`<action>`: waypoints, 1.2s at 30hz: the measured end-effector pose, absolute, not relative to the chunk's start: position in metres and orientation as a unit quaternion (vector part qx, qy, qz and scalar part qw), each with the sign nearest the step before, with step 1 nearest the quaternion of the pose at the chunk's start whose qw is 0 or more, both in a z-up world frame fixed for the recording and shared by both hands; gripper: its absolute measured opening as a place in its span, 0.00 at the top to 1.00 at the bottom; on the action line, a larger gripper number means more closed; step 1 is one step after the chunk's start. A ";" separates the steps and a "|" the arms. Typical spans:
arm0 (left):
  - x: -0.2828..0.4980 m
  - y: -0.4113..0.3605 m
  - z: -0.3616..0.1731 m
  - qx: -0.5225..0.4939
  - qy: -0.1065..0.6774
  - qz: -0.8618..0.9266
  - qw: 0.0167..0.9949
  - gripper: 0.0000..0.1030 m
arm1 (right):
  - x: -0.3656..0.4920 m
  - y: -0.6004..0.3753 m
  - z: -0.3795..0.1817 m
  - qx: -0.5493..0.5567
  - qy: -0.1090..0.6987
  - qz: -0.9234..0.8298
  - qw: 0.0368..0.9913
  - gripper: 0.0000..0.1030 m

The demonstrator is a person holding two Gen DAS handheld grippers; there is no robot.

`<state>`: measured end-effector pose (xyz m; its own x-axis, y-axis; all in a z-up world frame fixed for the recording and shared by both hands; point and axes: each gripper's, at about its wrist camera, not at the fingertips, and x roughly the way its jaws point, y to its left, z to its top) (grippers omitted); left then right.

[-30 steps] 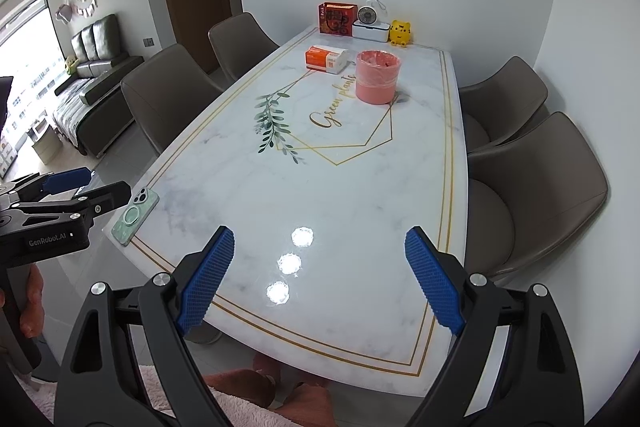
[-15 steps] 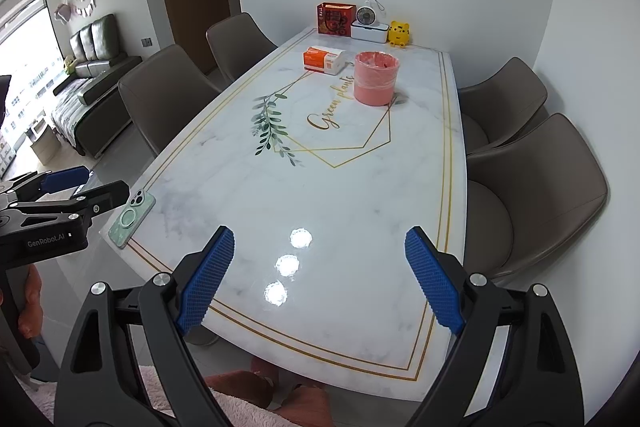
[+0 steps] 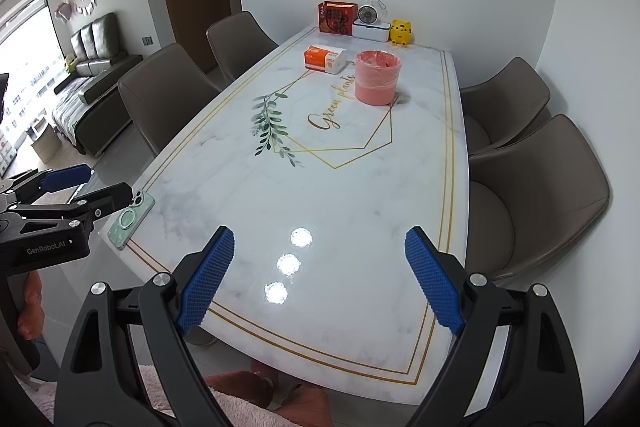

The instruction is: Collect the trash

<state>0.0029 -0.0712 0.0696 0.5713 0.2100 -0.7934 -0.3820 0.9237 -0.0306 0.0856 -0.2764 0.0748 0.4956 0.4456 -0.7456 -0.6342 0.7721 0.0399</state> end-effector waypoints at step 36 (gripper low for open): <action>0.003 -0.062 0.067 -0.097 0.418 0.158 0.889 0.09 | 0.094 -0.260 0.073 -0.135 0.384 0.317 0.857 0.18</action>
<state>0.0034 -0.0618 0.0667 0.6012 0.1988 -0.7740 -0.3617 0.9314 -0.0418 0.0942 -0.2601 0.0725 0.5048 0.4385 -0.7436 -0.6464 0.7629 0.0110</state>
